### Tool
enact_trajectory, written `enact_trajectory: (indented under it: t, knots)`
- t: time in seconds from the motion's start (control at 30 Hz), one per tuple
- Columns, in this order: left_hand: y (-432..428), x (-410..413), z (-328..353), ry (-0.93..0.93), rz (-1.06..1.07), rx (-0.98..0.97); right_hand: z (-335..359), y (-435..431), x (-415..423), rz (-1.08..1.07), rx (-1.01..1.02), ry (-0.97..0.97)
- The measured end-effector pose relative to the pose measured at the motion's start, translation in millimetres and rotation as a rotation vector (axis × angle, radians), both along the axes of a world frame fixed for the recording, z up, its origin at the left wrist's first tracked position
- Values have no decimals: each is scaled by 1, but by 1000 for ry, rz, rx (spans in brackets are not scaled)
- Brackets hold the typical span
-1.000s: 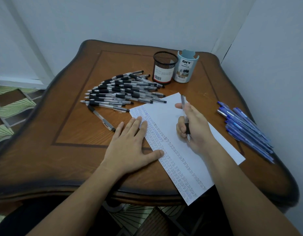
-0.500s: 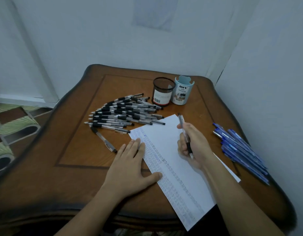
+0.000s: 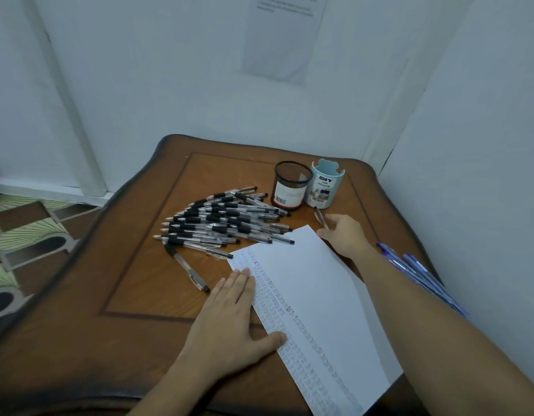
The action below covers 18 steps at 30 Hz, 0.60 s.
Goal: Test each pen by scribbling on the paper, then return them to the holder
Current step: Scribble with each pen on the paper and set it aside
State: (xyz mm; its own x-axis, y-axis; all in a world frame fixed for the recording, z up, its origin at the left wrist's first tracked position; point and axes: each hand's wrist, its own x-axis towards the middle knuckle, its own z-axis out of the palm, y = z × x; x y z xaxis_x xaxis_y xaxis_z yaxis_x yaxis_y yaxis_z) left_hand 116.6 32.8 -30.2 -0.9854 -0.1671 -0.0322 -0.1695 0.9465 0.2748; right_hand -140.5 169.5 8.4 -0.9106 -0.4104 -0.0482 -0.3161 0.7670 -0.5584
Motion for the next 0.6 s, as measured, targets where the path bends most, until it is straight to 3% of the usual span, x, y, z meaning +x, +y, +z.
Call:
enact_trajectory:
  t: [0.17, 0.27, 0.33, 0.47, 0.6]
  knots:
    - [0, 0, 0, 2, 8, -20, -7, 0, 0, 18, 62, 47]
    - [0, 0, 0, 9, 6, -27, -6, 0, 15, 22, 72, 226]
    - [-1, 0, -1, 15, 6, -29, -4, -7, 31, 140, 94, 284]
    - [-1, 0, 0, 19, 8, -36, -10, -25, 52, 238, 167, 268]
    - [0, 1, 3, 15, 10, -16, -7, -27, 55, 186, 69, 225]
